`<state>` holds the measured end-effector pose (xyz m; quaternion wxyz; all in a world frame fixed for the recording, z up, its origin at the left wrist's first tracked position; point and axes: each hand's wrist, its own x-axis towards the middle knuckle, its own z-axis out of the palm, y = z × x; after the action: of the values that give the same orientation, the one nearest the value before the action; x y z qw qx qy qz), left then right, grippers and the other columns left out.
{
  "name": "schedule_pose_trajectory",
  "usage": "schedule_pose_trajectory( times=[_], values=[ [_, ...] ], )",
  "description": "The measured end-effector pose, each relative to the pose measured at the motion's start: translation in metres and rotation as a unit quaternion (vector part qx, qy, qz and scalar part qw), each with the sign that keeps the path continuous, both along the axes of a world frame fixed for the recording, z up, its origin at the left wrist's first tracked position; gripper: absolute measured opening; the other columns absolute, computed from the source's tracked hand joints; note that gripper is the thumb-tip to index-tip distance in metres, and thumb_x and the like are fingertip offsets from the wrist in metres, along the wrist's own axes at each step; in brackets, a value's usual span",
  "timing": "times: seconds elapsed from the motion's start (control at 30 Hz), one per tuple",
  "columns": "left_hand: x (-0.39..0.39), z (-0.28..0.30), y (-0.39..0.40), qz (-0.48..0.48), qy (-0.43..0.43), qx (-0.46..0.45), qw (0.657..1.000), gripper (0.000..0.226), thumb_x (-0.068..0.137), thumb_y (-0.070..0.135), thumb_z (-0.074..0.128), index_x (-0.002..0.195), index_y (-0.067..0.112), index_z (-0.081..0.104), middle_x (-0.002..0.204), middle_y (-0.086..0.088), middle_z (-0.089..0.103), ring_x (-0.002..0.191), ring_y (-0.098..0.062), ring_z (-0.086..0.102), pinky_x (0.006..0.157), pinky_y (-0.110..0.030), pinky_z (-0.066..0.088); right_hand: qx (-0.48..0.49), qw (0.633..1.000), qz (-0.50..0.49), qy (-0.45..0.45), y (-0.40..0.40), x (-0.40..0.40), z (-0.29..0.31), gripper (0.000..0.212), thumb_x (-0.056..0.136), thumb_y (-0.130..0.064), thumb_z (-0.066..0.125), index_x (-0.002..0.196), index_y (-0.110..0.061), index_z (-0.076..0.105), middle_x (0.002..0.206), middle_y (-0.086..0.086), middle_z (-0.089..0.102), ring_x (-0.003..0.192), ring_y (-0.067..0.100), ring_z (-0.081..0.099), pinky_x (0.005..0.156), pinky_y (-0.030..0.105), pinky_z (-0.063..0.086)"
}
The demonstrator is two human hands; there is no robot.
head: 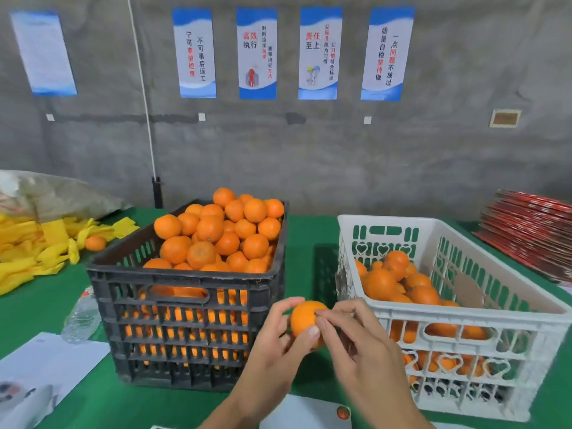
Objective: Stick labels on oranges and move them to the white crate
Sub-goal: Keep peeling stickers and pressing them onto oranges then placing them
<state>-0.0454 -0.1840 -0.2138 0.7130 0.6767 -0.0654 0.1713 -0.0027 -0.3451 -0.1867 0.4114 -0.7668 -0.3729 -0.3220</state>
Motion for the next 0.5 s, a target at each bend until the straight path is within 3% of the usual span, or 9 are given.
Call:
schedule_pose_trajectory(
  times=[0.07,0.13,0.23,0.33,0.4,0.5],
  values=[
    [0.004,0.020,0.000,0.008,-0.012,-0.007,1.000,0.044,0.087,0.043,0.076,0.127,0.038,0.057,0.124,-0.003,0.070,0.118,-0.023,0.067,0.096,-0.037,0.056,-0.056,0.997,-0.021,-0.049,-0.004,0.002,0.020,0.023,0.101,-0.037,0.055,0.120,-0.034,0.068,0.121,-0.018,0.051,0.070,0.003,0.055,0.055,0.017,0.046],
    [0.009,0.037,0.000,0.019,-0.022,-0.014,0.999,0.044,0.087,0.044,0.077,0.126,0.040,0.058,0.123,0.000,0.071,0.116,-0.020,0.068,0.093,-0.033,0.058,-0.109,0.989,-0.043,-0.089,-0.005,0.005,0.032,0.038,0.098,-0.039,0.051,0.134,-0.032,0.061,0.135,-0.015,0.050,0.082,0.001,0.058,0.059,0.016,0.050],
    [0.021,0.059,0.001,0.031,-0.032,0.000,0.999,0.052,0.088,0.040,0.075,0.135,0.038,0.053,0.128,0.004,0.068,0.118,-0.015,0.067,0.094,-0.028,0.057,-0.158,0.977,-0.083,-0.120,-0.004,0.012,0.038,0.066,0.088,-0.046,0.060,0.148,-0.020,0.050,0.151,-0.007,0.048,0.101,0.008,0.064,0.070,0.024,0.057],
    [0.036,0.076,-0.005,0.029,-0.021,0.026,0.999,0.058,0.090,0.036,0.071,0.142,0.037,0.045,0.138,0.009,0.062,0.122,-0.008,0.064,0.104,-0.033,0.053,-0.185,0.964,-0.143,-0.123,0.000,0.028,0.041,0.091,0.084,-0.060,0.068,0.153,-0.008,0.040,0.156,0.005,0.046,0.110,0.016,0.068,0.075,0.027,0.060],
    [0.046,0.085,-0.013,0.020,-0.015,0.072,0.997,0.059,0.098,0.030,0.065,0.151,0.032,0.038,0.143,0.007,0.058,0.125,-0.005,0.061,0.111,-0.032,0.047,-0.151,0.970,-0.161,-0.099,0.000,0.040,0.044,0.094,0.081,-0.056,0.074,0.151,-0.002,0.041,0.151,0.011,0.050,0.110,0.021,0.070,0.071,0.025,0.060],
    [0.057,0.100,-0.016,-0.010,-0.006,0.151,0.988,0.067,0.097,0.041,0.063,0.157,0.027,0.036,0.145,0.005,0.058,0.129,0.000,0.056,0.111,-0.022,0.043,-0.086,0.978,-0.171,-0.080,-0.006,0.055,0.051,0.076,0.085,-0.047,0.071,0.144,-0.008,0.045,0.135,0.010,0.063,0.087,0.022,0.074,0.054,0.026,0.057]
  ],
)
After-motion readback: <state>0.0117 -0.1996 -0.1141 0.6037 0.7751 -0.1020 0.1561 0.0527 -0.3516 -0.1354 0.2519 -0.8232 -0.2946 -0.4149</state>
